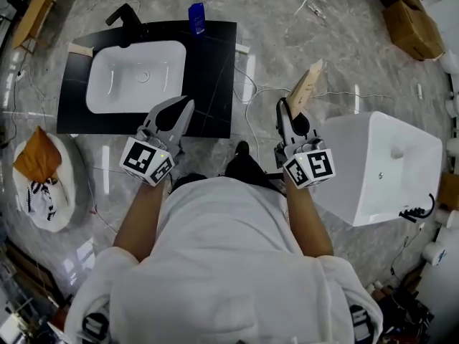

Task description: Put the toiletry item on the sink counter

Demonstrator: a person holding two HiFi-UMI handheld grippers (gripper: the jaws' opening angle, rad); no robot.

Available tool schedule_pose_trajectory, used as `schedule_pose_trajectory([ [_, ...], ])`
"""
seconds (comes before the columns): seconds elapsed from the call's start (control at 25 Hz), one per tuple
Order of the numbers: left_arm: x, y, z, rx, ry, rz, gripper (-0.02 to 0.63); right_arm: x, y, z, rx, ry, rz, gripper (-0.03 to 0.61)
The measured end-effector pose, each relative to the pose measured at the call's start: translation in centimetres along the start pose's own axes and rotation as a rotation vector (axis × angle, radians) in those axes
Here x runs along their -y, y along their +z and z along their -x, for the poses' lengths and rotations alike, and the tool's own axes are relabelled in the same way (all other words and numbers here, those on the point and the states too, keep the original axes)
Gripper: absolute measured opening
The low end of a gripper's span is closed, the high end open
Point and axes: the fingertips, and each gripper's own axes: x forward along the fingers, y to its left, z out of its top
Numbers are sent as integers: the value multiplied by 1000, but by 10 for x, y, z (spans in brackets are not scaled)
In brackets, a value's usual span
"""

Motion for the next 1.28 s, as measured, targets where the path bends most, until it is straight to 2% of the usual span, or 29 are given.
schedule_pose_trajectory([
  [0.32,-1,33,-62,25,141,2,15,78,18,-27,-17,126,14,18],
  [0.56,-2,40,-71,23,235,-22,15,115,21,-52,-3,175,-12,18],
  [0.72,-12,33,-68,10,281,-17,15,121,20,-74,-1,224,7,18],
  [0.88,-24,22,-73,3,272,19,15,118,20,-91,-15,247,36,18],
  [1.04,-33,26,-83,8,212,11,15,114,14,-106,-59,211,26,18],
  [1.12,-44,24,-82,7,190,9,15,104,6,-111,-93,200,26,18],
  [1.28,-74,9,-73,-17,181,45,15,68,-11,-126,-179,243,80,18],
])
